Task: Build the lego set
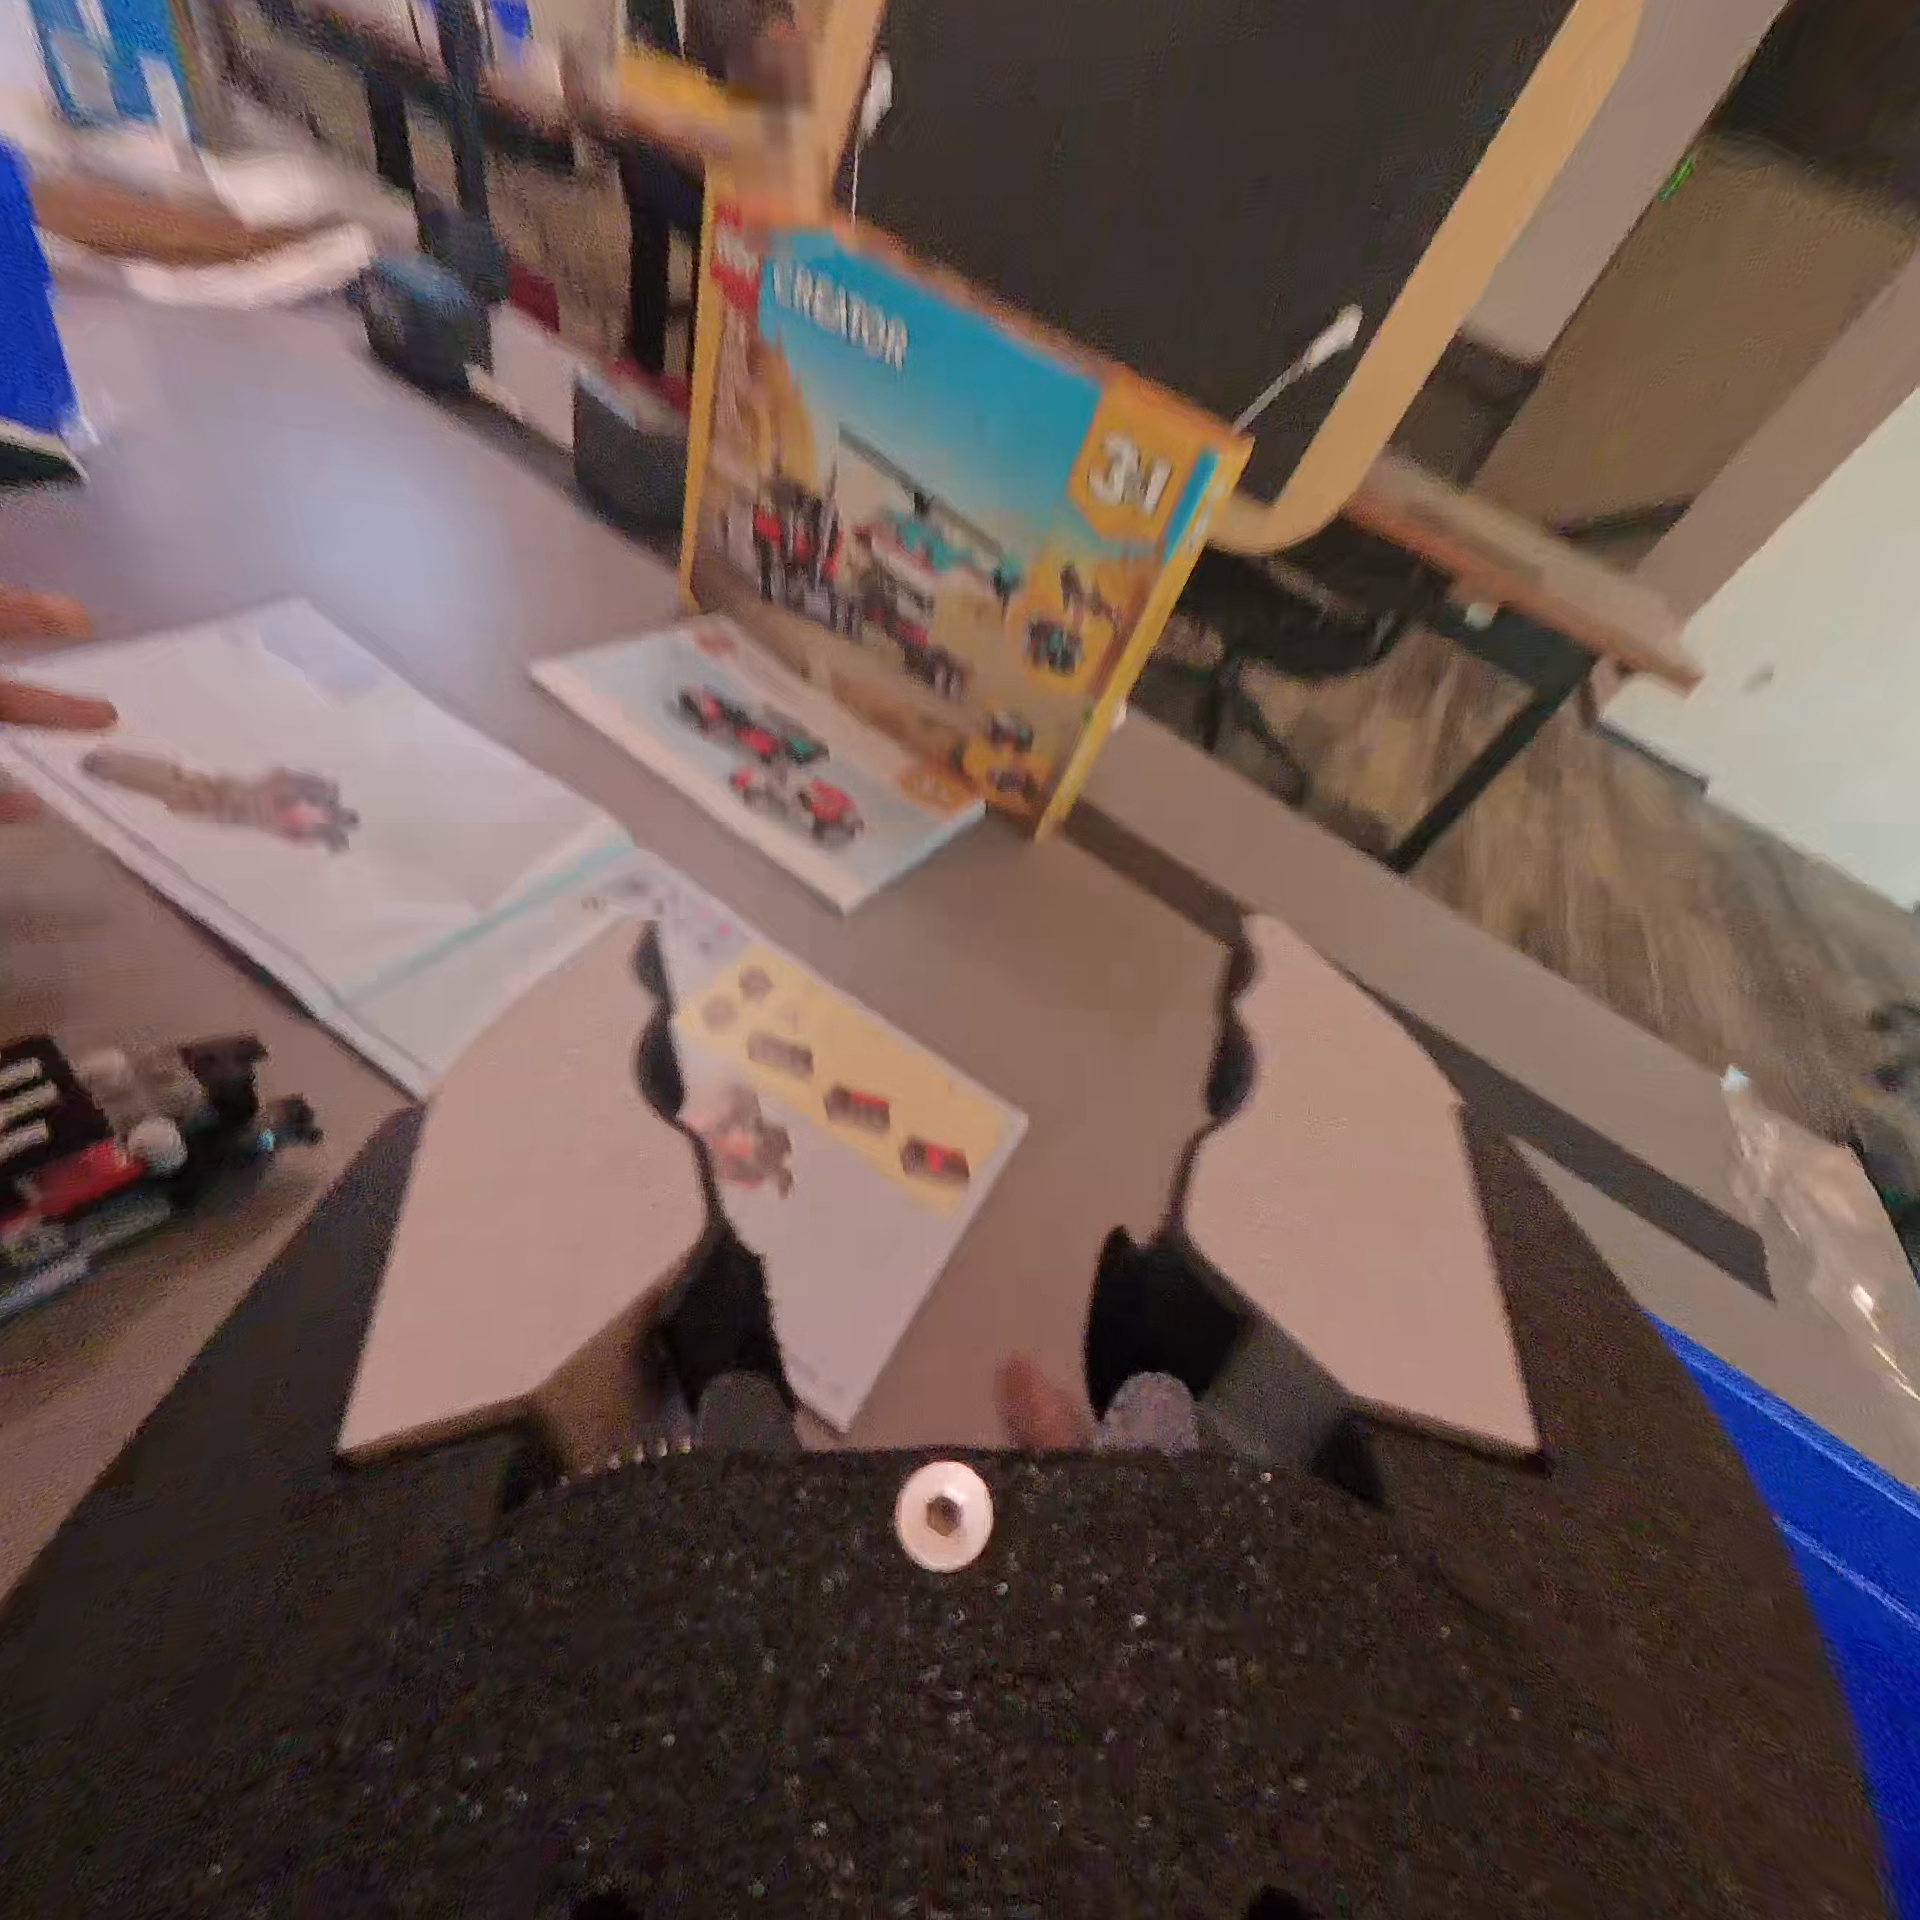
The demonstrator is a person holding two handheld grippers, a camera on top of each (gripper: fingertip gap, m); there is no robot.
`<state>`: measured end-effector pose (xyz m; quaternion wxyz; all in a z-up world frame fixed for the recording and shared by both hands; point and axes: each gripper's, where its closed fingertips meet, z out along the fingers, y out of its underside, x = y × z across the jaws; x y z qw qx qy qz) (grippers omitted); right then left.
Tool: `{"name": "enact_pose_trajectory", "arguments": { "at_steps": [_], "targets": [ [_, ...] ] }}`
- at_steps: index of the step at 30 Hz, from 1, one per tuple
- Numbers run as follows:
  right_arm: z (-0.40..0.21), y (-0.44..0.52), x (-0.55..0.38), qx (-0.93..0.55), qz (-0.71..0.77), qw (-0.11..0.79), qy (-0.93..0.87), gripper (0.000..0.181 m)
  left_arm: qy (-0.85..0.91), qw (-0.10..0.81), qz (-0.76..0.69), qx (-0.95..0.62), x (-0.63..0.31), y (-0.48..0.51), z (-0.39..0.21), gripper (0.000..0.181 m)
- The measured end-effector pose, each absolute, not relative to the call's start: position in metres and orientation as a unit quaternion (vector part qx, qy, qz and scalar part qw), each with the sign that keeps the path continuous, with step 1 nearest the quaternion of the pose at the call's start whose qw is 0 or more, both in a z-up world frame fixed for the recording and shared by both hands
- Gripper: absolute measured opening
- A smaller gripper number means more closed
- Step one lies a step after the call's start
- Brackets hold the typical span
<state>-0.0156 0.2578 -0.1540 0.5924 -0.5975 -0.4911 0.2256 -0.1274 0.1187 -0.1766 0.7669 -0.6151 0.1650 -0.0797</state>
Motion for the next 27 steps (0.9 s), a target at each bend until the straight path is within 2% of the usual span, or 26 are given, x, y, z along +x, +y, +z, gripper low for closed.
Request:
{"name": "enact_pose_trajectory", "arguments": {
  "at_steps": [2, 3, 6, 8, 10, 11, 13, 22, 25, 27],
  "targets": [
    [-0.152, 0.25, -0.026, -0.522, 0.285, 0.657, -0.464, 0.023, 0.145, 0.771, -0.059, -0.618, -0.138, 0.12, -0.176, 0.082],
    [-0.162, 0.25, -0.028, -0.51, 0.291, 0.659, -0.469, 0.007, 0.135, 0.772, -0.048, -0.619, -0.144, 0.12, -0.176, 0.078],
    [-0.209, 0.257, -0.031, -0.61, 0.284, 0.542, -0.503, 0.004, 0.106, 0.771, -0.042, -0.627, -0.157, 0.12, -0.177, 0.063],
    [-0.245, 0.263, -0.03, -0.664, 0.275, 0.475, -0.508, 0.004, 0.09, 0.763, -0.043, -0.639, -0.164, 0.121, -0.181, 0.044],
    [-0.276, 0.259, -0.026, -0.72, 0.283, 0.378, -0.509, 0.003, 0.079, 0.748, -0.049, -0.658, -0.168, 0.123, -0.187, 0.01],
    [-0.284, 0.256, -0.026, -0.734, 0.288, 0.345, -0.509, 0.003, 0.077, 0.739, -0.061, -0.667, -0.167, 0.123, -0.19, 0.004],
    [-0.298, 0.253, -0.024, -0.747, 0.278, 0.31, -0.518, 0.002, 0.079, 0.734, -0.077, -0.67, -0.166, 0.123, -0.192, 0.001],
    [-0.301, 0.246, -0.023, -0.74, 0.258, 0.3, -0.544, 0.001, 0.075, 0.734, -0.075, -0.671, -0.167, 0.124, -0.193, 0.01],
    [-0.298, 0.246, -0.025, -0.719, 0.25, 0.32, -0.564, 0.003, 0.078, 0.732, -0.073, -0.672, -0.167, 0.124, -0.194, 0.011],
    [-0.285, 0.248, -0.03, -0.69, 0.244, 0.369, -0.573, 0.007, 0.082, 0.731, -0.072, -0.673, -0.166, 0.124, -0.195, 0.012]
  ]
}}
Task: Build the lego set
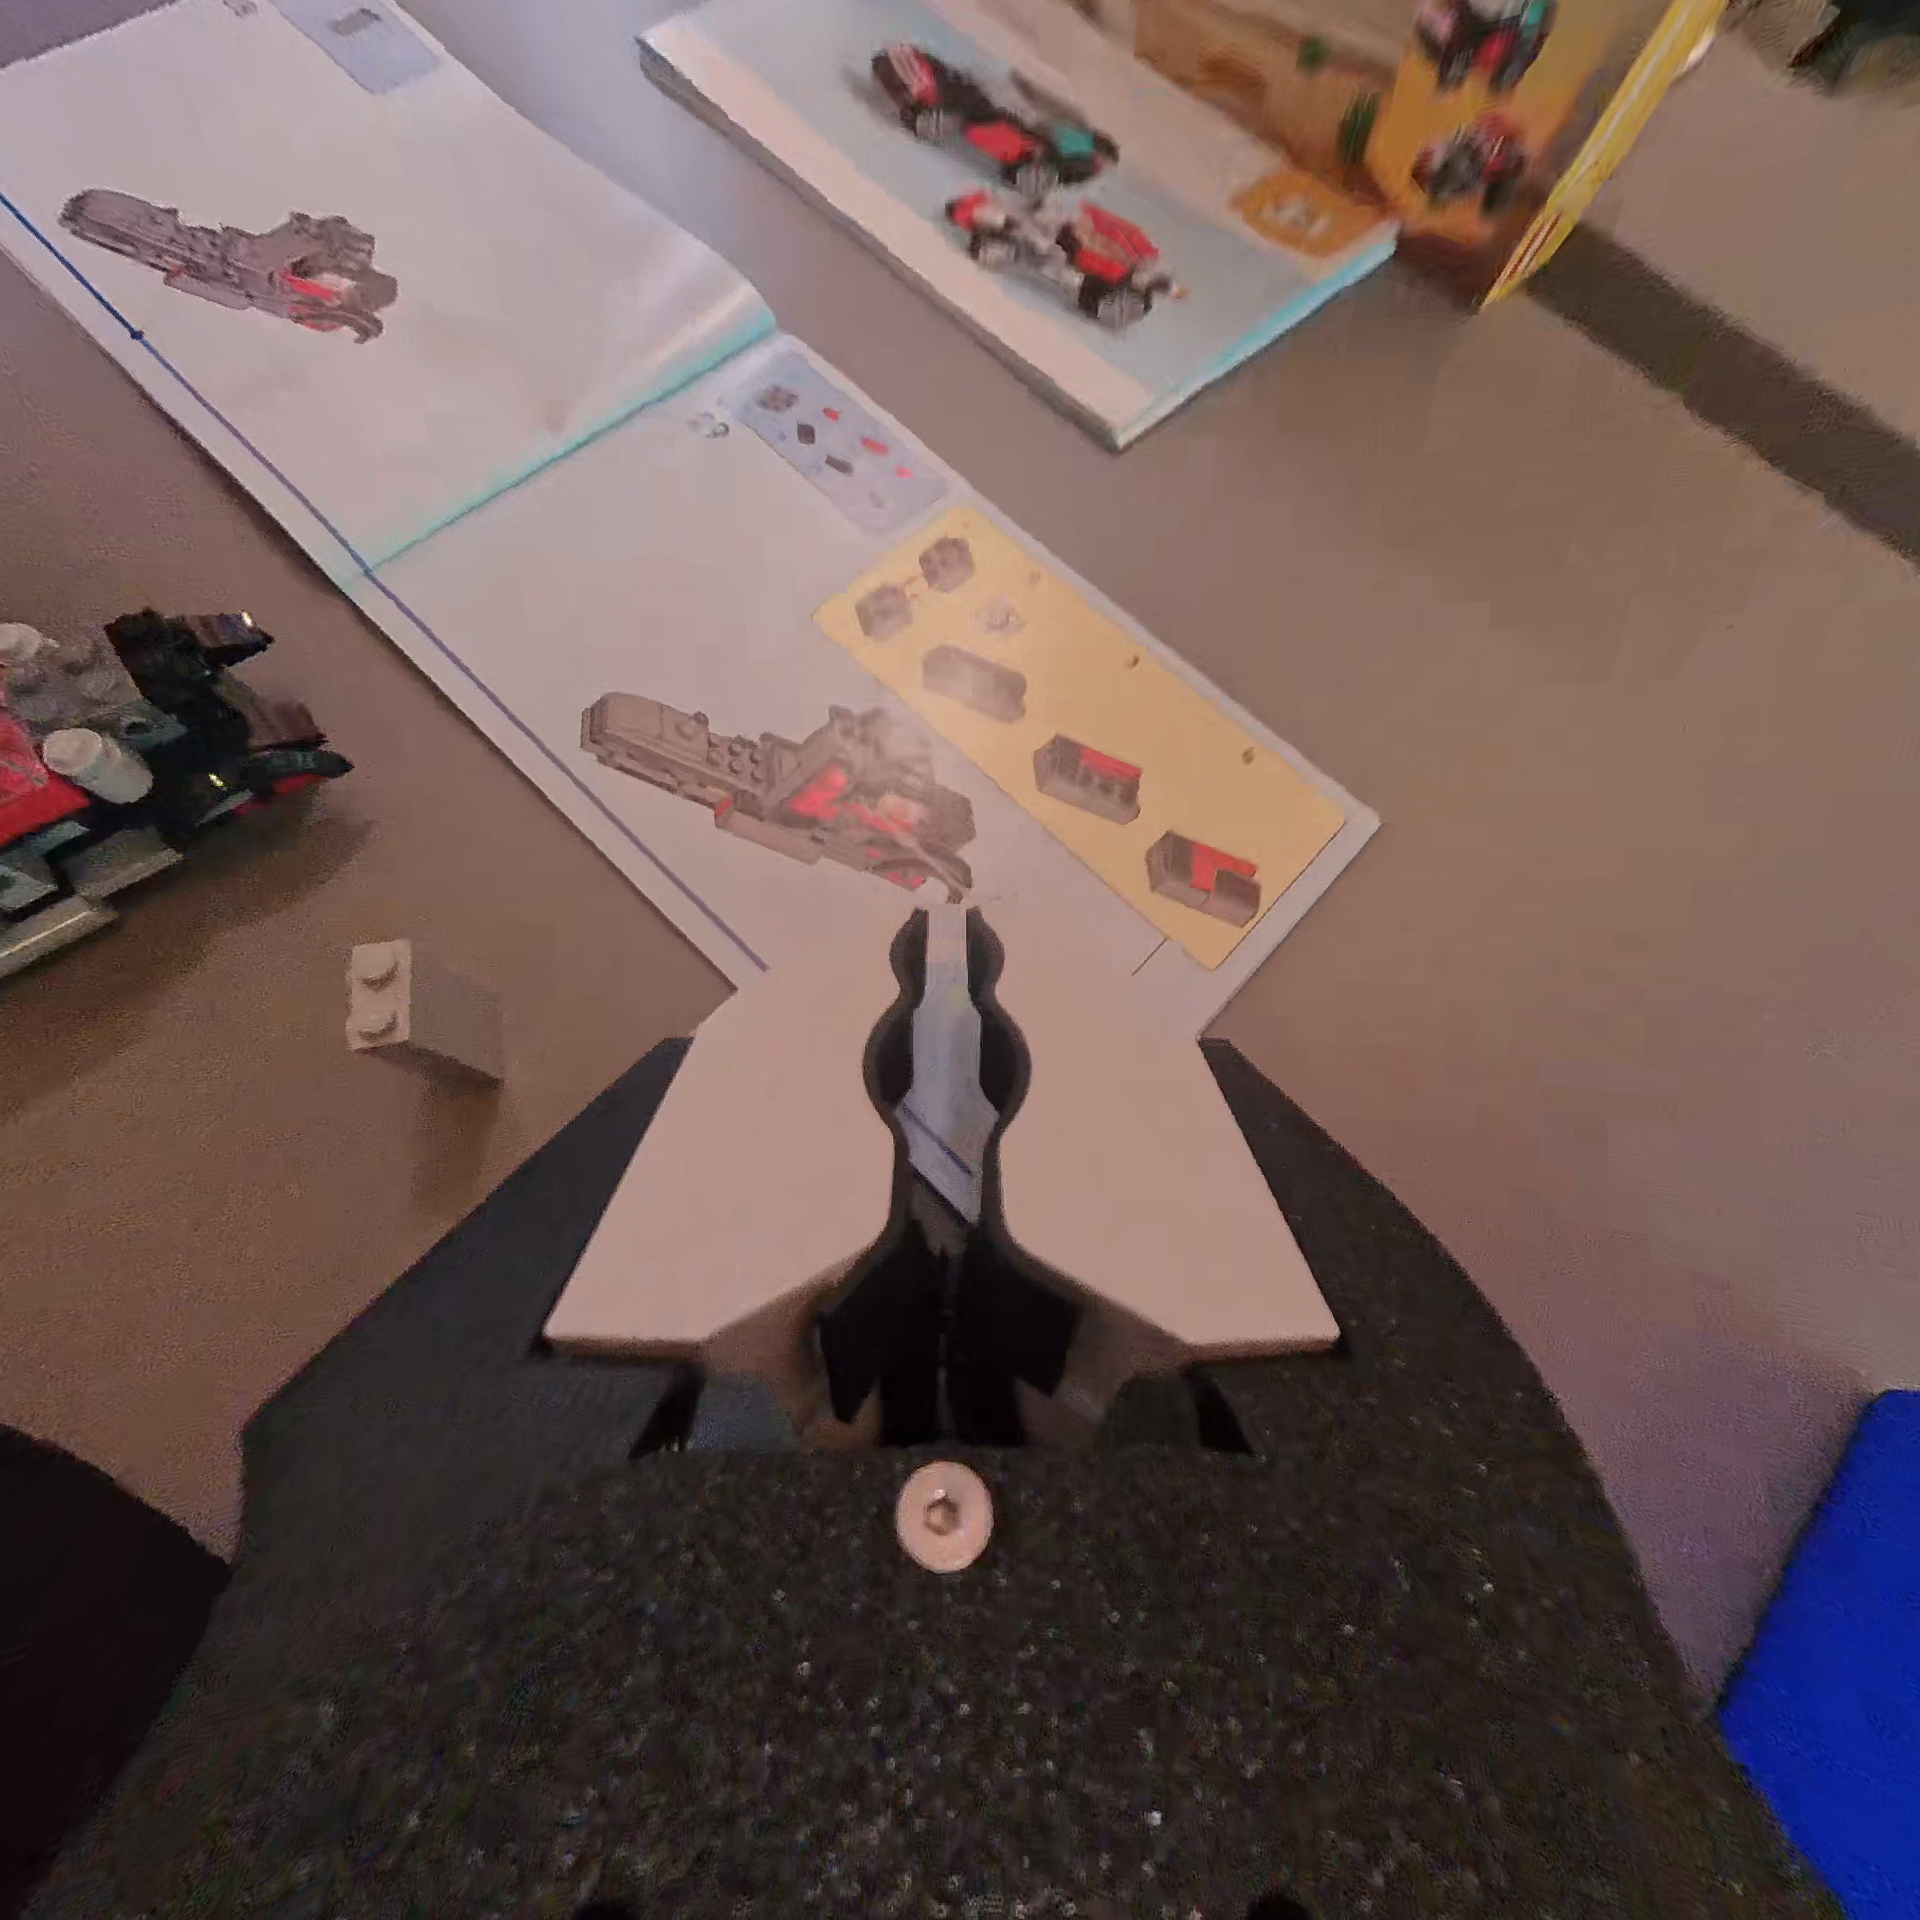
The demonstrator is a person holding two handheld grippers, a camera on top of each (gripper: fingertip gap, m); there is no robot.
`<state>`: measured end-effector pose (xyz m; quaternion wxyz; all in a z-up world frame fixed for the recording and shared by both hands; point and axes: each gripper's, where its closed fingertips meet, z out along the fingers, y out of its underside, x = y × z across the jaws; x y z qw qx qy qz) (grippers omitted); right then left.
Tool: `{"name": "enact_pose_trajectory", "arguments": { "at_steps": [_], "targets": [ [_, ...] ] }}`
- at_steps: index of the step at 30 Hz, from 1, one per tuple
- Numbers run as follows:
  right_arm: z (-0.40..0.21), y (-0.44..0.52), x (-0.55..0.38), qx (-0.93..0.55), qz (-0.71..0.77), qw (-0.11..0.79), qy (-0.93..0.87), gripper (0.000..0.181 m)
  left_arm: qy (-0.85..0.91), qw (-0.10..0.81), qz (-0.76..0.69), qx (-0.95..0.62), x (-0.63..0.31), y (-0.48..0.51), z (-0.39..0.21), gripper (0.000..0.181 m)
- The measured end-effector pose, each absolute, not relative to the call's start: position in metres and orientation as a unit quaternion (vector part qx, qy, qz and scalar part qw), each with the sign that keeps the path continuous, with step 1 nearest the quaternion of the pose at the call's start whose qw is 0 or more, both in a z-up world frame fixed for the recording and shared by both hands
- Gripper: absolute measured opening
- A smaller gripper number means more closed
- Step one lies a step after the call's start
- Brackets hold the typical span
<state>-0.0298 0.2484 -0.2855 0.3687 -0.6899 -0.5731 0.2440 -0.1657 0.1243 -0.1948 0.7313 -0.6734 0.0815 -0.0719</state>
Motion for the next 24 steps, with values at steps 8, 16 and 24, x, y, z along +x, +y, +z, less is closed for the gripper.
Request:
{"name": "enact_pose_trajectory", "arguments": {
  "at_steps": [8, 16, 24],
  "targets": [
    [-0.235, 0.23, -0.038, -0.61, 0.337, 0.445, -0.563, 0.032, 0.095, 0.728, -0.053, -0.676, -0.164, 0.124, -0.196, 0.017],
    [-0.25, 0.152, -0.025, -0.607, 0.399, 0.283, -0.626, 0.038, 0.113, 0.719, -0.043, -0.684, -0.16, 0.126, -0.2, 0.02],
    [-0.274, 0.152, -0.034, -0.65, 0.394, 0.217, -0.612, 0.011, 0.148, 0.707, -0.031, -0.691, -0.15, 0.126, -0.205, 0.022]
  ]
}}
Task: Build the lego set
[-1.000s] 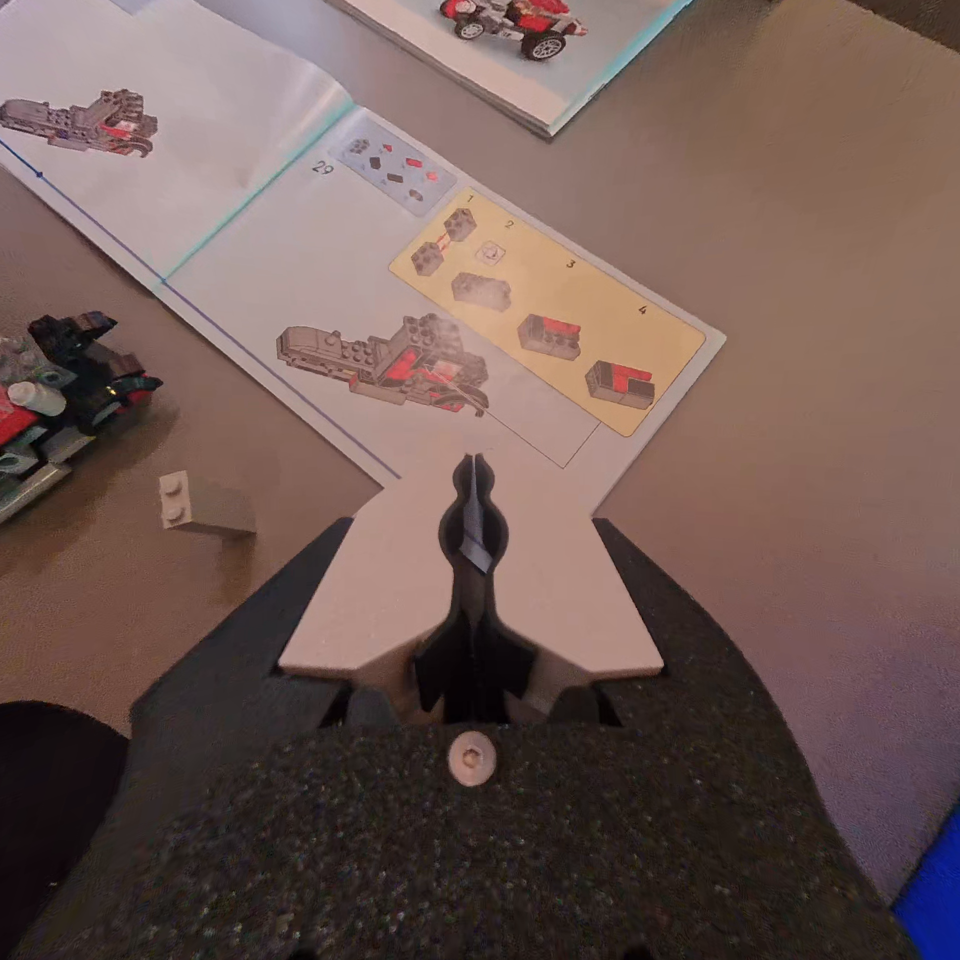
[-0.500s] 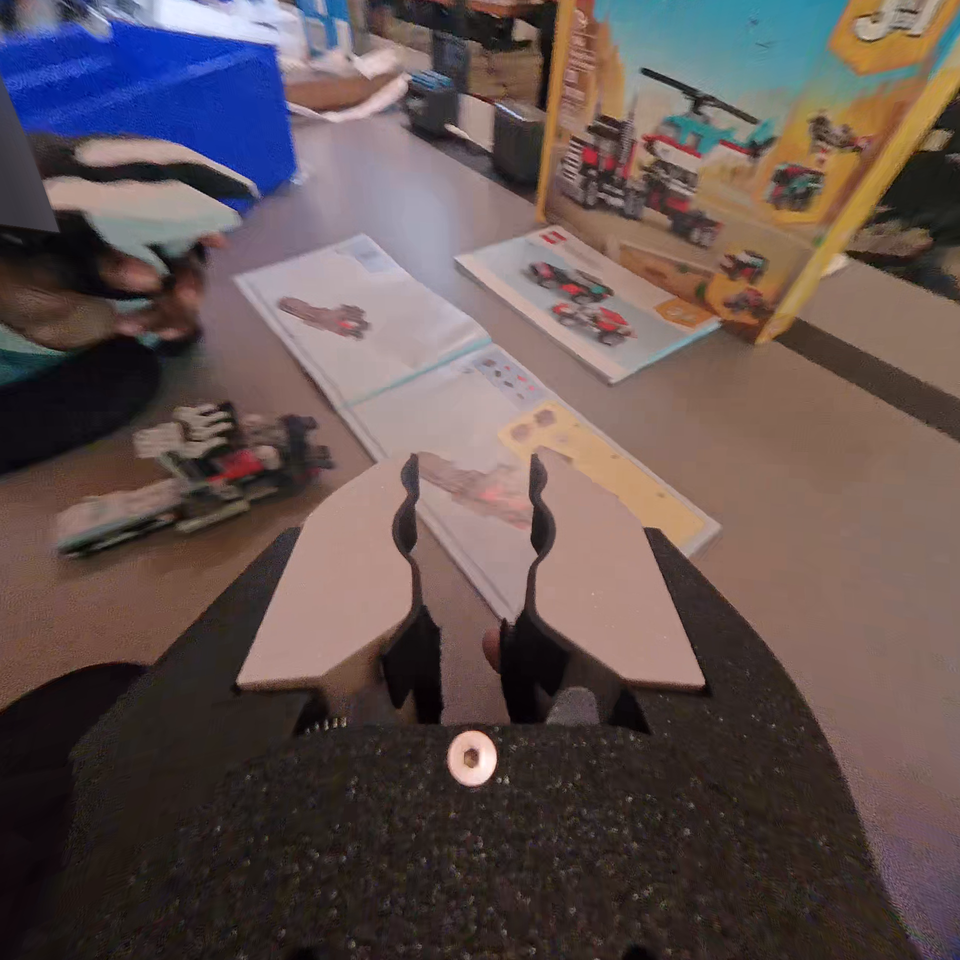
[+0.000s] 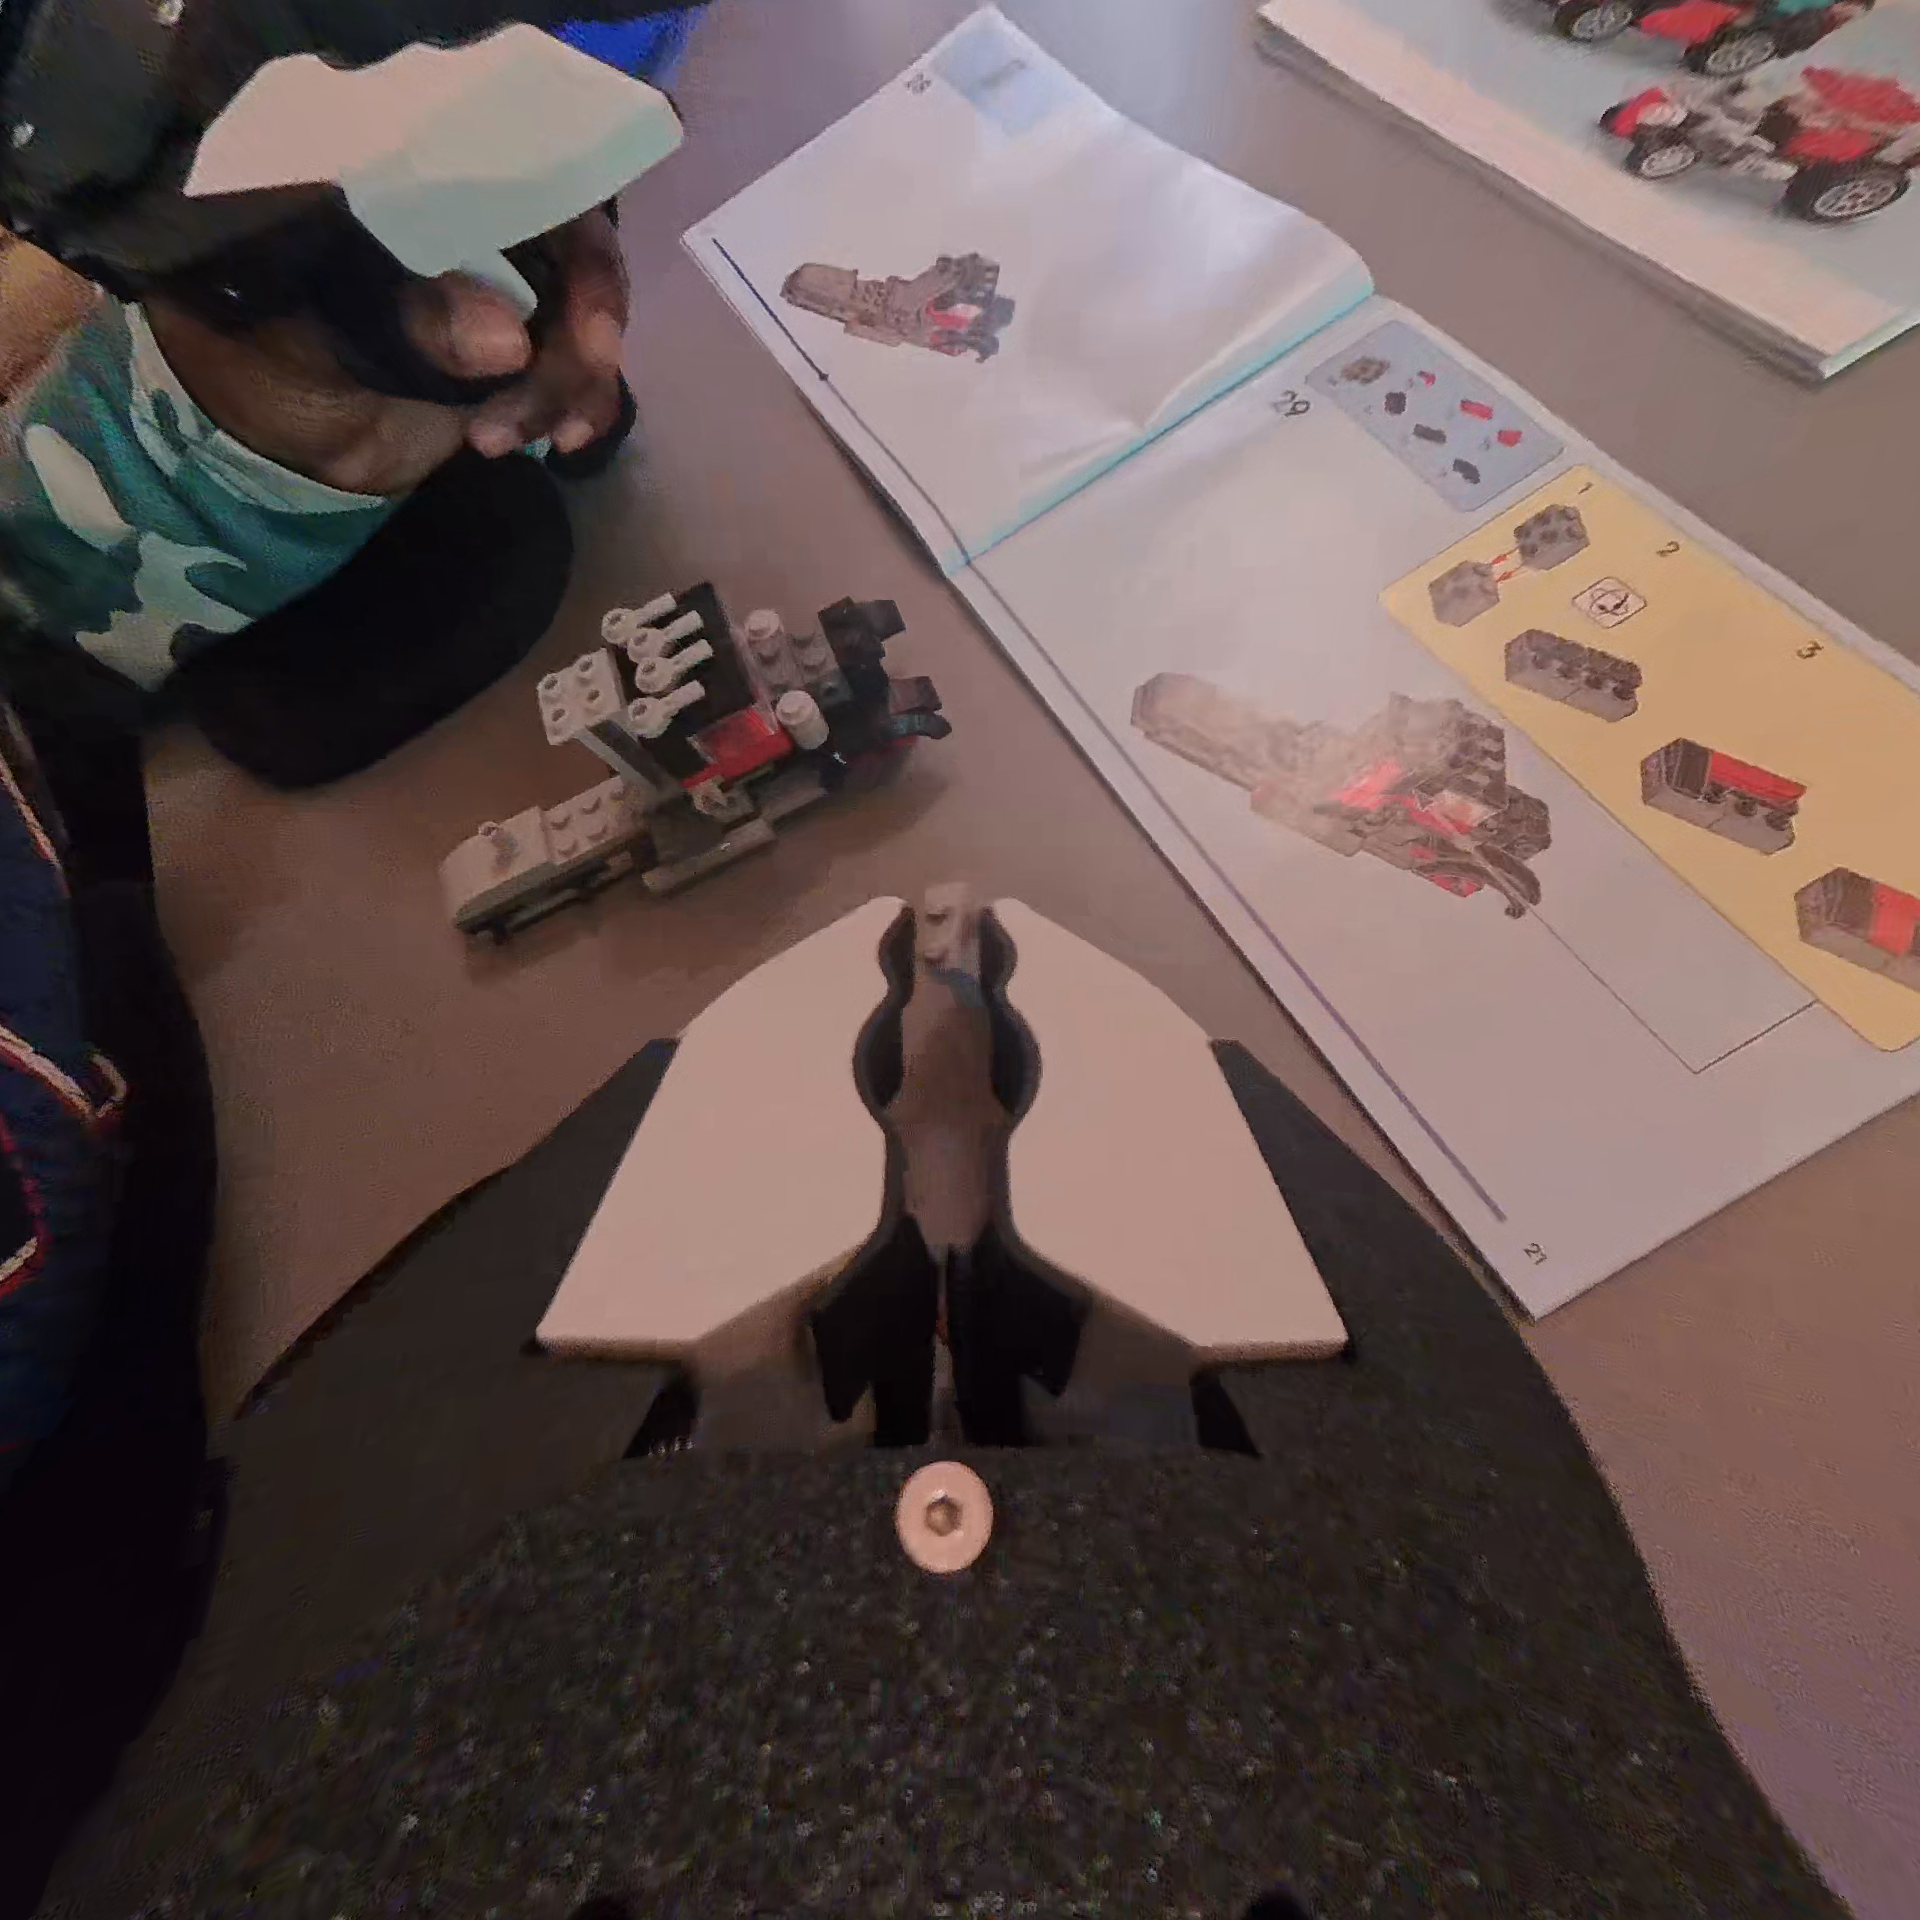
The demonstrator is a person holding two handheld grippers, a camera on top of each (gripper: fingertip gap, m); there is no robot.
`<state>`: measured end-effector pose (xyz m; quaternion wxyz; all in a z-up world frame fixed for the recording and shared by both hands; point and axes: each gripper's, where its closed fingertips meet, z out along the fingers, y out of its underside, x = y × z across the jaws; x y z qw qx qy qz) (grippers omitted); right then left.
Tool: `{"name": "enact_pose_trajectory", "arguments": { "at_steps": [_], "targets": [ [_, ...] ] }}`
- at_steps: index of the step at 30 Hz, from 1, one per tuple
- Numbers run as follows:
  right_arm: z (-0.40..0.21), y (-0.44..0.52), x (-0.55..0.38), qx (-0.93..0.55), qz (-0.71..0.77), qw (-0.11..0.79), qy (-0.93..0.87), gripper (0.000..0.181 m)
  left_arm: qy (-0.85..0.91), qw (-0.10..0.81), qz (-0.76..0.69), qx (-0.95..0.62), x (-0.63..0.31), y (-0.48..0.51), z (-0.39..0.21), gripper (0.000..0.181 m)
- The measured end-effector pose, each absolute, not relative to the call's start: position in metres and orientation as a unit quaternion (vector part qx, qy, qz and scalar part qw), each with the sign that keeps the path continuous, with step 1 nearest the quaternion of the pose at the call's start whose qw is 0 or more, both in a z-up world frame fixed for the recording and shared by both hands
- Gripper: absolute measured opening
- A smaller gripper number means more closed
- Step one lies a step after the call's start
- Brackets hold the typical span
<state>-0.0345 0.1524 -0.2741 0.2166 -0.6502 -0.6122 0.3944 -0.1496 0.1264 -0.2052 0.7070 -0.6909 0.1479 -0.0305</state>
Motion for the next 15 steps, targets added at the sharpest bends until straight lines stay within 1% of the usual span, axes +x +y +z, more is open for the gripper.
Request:
{"name": "enact_pose_trajectory", "arguments": {
  "at_steps": [2, 5, 9, 13, 15],
  "targets": [
    [-0.271, 0.155, -0.034, -0.652, 0.411, 0.208, -0.603, 0.008, 0.147, 0.708, -0.032, -0.69, -0.15, 0.126, -0.205, 0.022],
    [-0.267, 0.163, -0.034, -0.689, 0.463, 0.168, -0.531, 0.008, 0.143, 0.71, -0.036, -0.689, -0.151, 0.126, -0.204, 0.022],
    [-0.279, 0.184, -0.024, -0.738, 0.448, 0.162, -0.477, 0.008, 0.148, 0.709, -0.035, -0.689, -0.149, 0.125, -0.204, 0.023],
    [-0.284, 0.186, -0.017, -0.751, 0.419, 0.156, -0.486, 0.016, 0.163, 0.702, -0.029, -0.693, -0.145, 0.126, -0.207, 0.023],
    [-0.28, 0.181, -0.012, -0.729, 0.412, 0.16, -0.523, 0.014, 0.169, 0.699, -0.027, -0.694, -0.143, 0.126, -0.208, 0.023]
  ]
}}
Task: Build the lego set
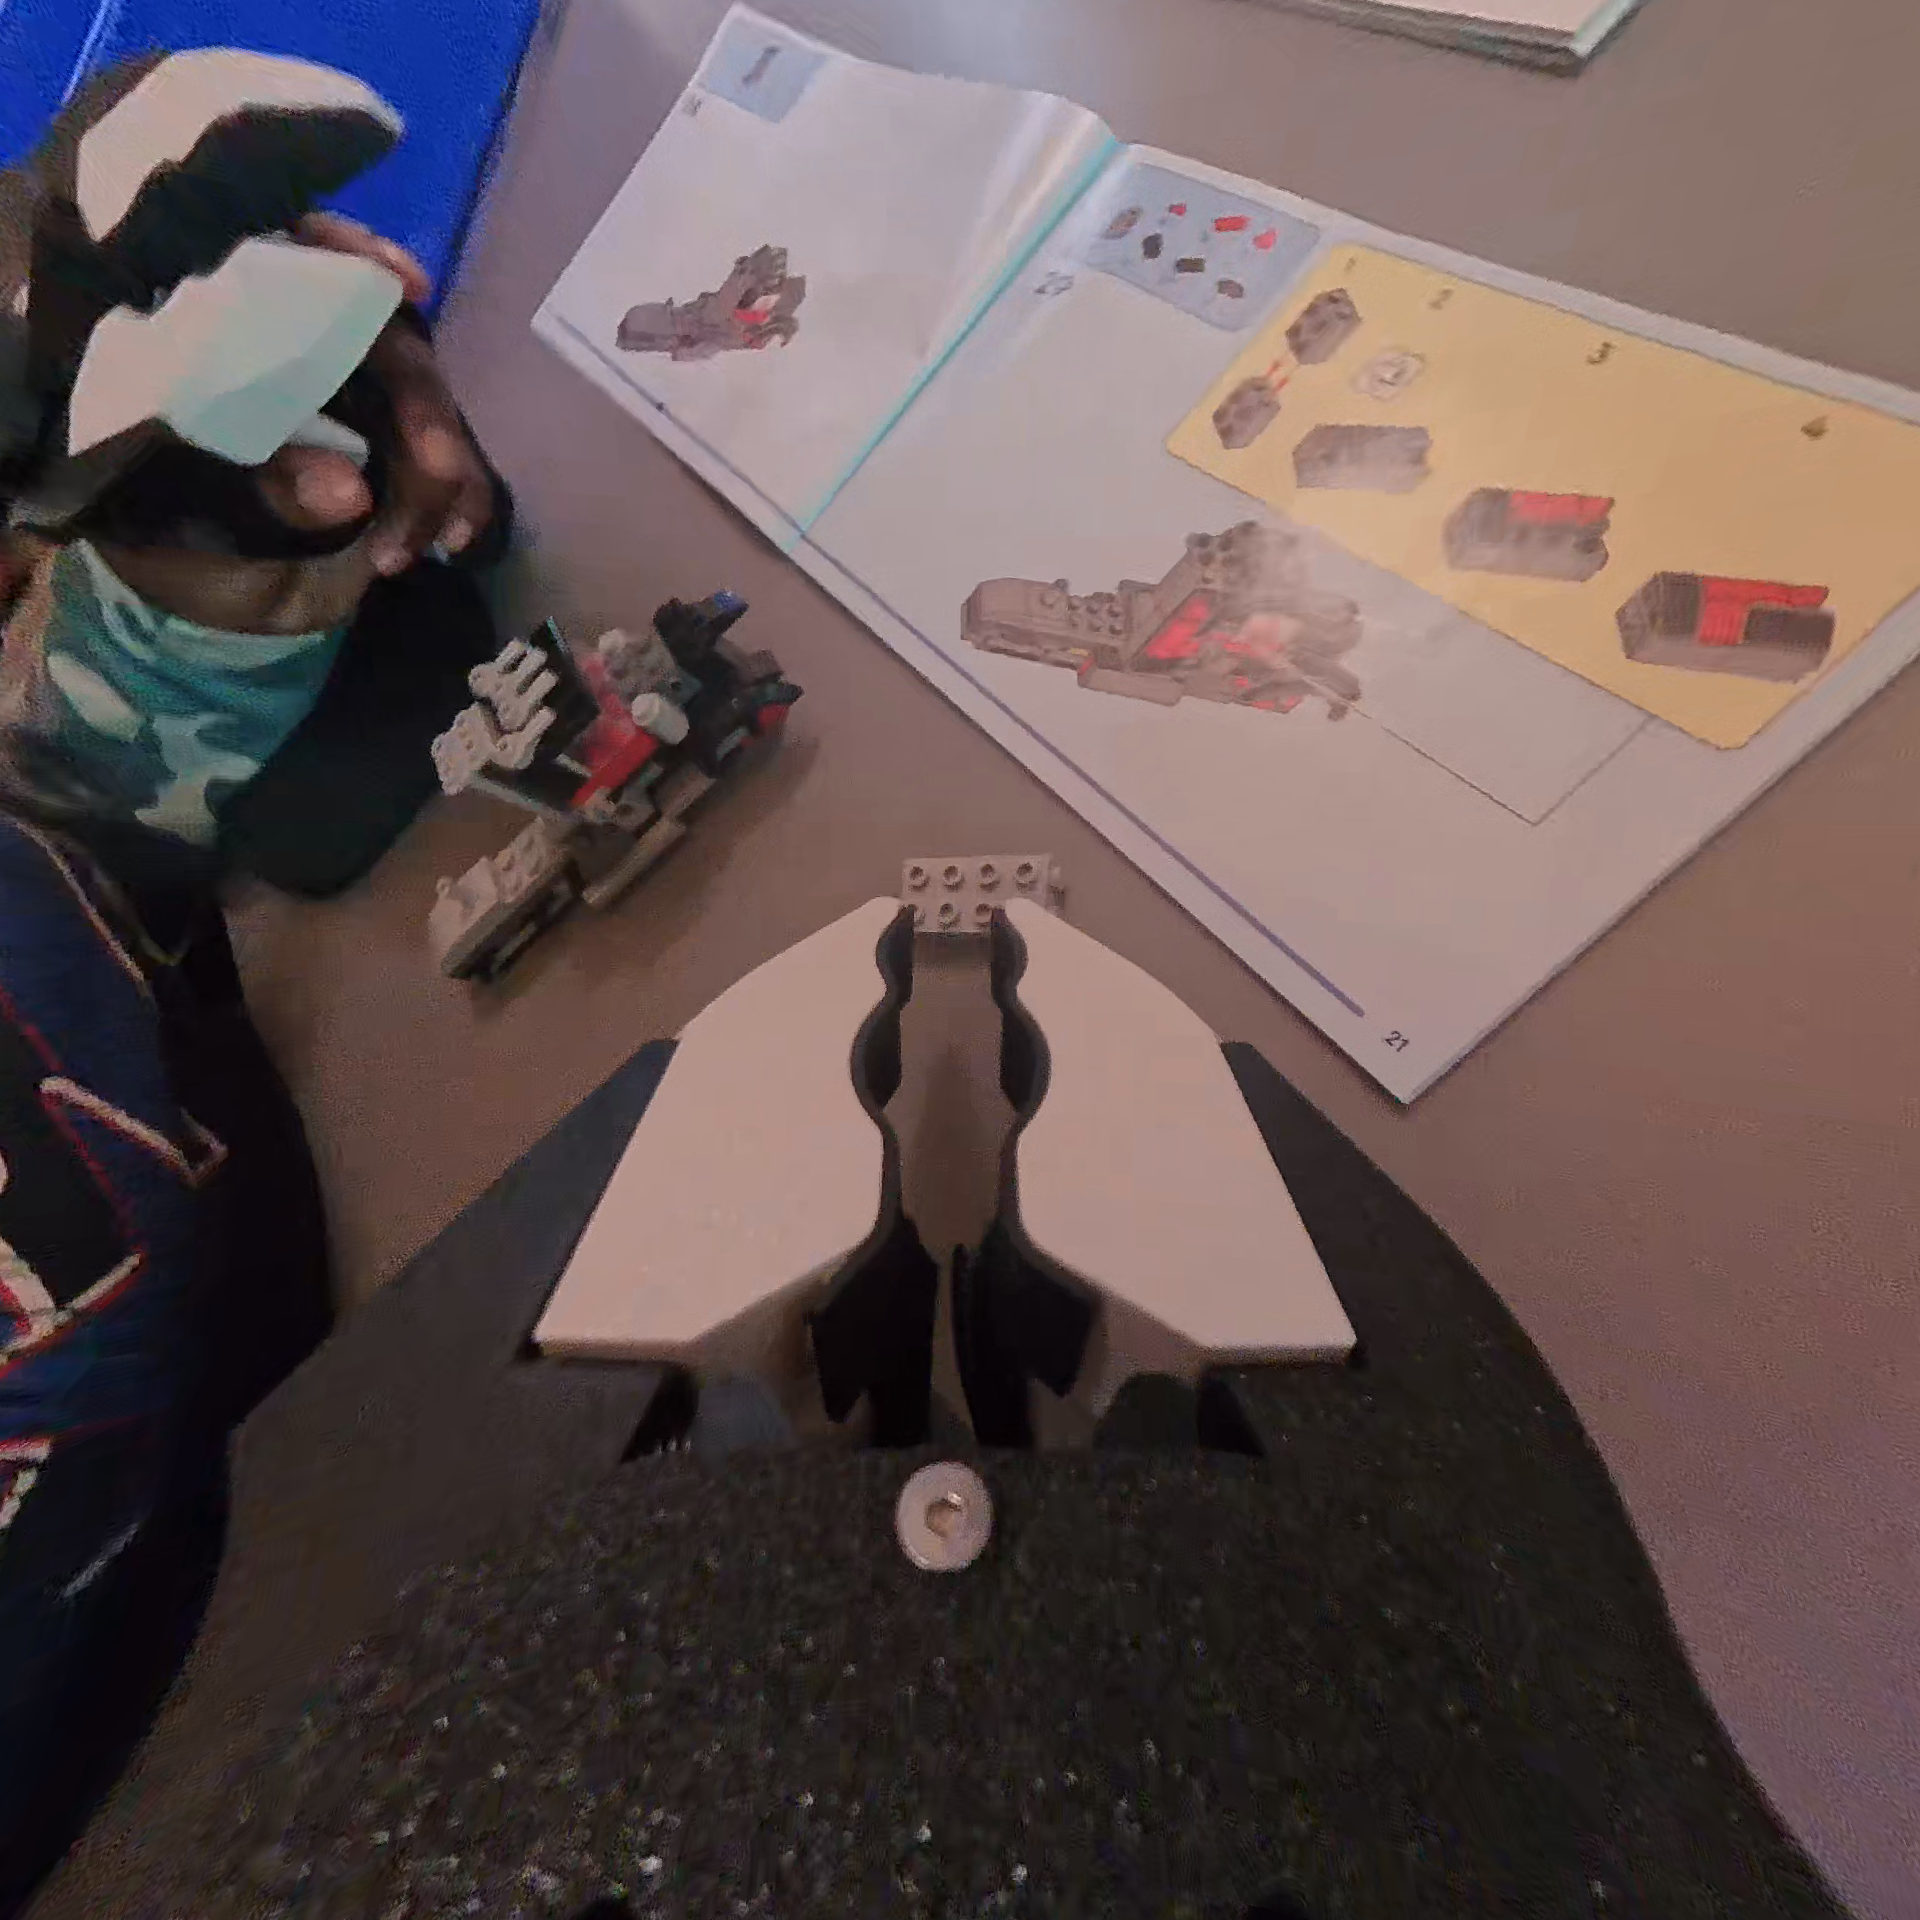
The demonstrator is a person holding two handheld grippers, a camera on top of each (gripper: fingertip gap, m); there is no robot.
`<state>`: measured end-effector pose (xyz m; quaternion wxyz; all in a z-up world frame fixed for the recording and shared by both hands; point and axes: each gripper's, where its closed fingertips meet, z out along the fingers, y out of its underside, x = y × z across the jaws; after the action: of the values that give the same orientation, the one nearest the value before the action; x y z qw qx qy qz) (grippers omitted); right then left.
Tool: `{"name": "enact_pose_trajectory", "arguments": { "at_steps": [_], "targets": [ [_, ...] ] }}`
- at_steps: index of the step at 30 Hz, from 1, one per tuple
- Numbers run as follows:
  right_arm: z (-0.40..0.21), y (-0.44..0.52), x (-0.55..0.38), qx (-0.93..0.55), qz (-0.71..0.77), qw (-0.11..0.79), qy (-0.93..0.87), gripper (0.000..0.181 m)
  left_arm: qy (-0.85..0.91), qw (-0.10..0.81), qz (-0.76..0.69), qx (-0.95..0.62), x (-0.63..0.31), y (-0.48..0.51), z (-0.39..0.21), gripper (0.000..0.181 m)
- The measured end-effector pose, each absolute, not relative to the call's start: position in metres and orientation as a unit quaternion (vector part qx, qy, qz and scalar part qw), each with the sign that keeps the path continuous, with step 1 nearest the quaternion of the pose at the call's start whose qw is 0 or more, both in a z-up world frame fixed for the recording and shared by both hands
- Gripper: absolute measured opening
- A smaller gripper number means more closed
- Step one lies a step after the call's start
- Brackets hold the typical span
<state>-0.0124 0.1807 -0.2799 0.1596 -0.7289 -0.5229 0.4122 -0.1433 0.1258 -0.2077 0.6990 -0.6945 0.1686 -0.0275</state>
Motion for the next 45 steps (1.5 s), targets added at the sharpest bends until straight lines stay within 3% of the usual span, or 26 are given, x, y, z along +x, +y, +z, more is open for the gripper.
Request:
{"name": "enact_pose_trajectory", "arguments": {
  "at_steps": [2, 5, 6, 9, 13, 16, 19, 24, 28, 32, 38, 45],
  "targets": [
    [-0.276, 0.176, -0.008, -0.69, 0.388, 0.182, -0.584, 0.016, 0.17, 0.698, -0.028, -0.695, -0.142, 0.126, -0.208, 0.023],
    [-0.281, 0.174, -0.003, -0.613, 0.295, 0.216, -0.7, 0.043, 0.169, 0.699, -0.031, -0.694, -0.142, 0.126, -0.207, 0.023],
    [-0.283, 0.175, -0.002, -0.58, 0.262, 0.224, -0.738, 0.044, 0.169, 0.699, -0.031, -0.694, -0.142, 0.126, -0.207, 0.024],
    [-0.285, 0.183, -0.005, -0.571, 0.203, 0.219, -0.765, 0.035, 0.171, 0.7, -0.032, -0.693, -0.141, 0.125, -0.207, 0.024],
    [-0.279, 0.169, -0.012, -0.638, 0.27, 0.132, -0.709, 0.042, 0.171, 0.701, -0.024, -0.691, -0.142, 0.124, -0.206, 0.024],
    [-0.286, 0.168, -0.009, -0.54, 0.232, 0.183, -0.788, 0.054, 0.165, 0.704, -0.028, -0.69, -0.145, 0.123, -0.204, 0.024],
    [-0.289, 0.182, -0.011, -0.423, 0.15, 0.231, -0.863, 0.05, 0.166, 0.705, -0.038, -0.689, -0.142, 0.123, -0.204, 0.024],
    [-0.287, 0.174, -0.018, -0.32, 0.169, 0.152, -0.92, 0.037, 0.183, 0.7, -0.025, -0.689, -0.138, 0.123, -0.205, 0.024],
    [-0.301, 0.176, -0.021, -0.322, 0.173, 0.096, -0.926, 0.038, 0.175, 0.705, -0.027, -0.687, -0.14, 0.122, -0.203, 0.024],
    [-0.304, 0.175, -0.021, -0.403, 0.185, 0.096, -0.891, 0.017, 0.17, 0.707, -0.032, -0.686, -0.142, 0.122, -0.202, 0.024],
    [-0.303, 0.161, -0.015, -0.609, 0.195, 0.101, -0.762, 0.017, 0.177, 0.7, -0.032, -0.691, -0.139, 0.123, -0.205, 0.024],
    [-0.298, 0.154, -0.016, -0.574, 0.201, 0.161, -0.777, 0.026, 0.189, 0.696, -0.024, -0.692, -0.136, 0.123, -0.207, 0.025]
  ]
}}
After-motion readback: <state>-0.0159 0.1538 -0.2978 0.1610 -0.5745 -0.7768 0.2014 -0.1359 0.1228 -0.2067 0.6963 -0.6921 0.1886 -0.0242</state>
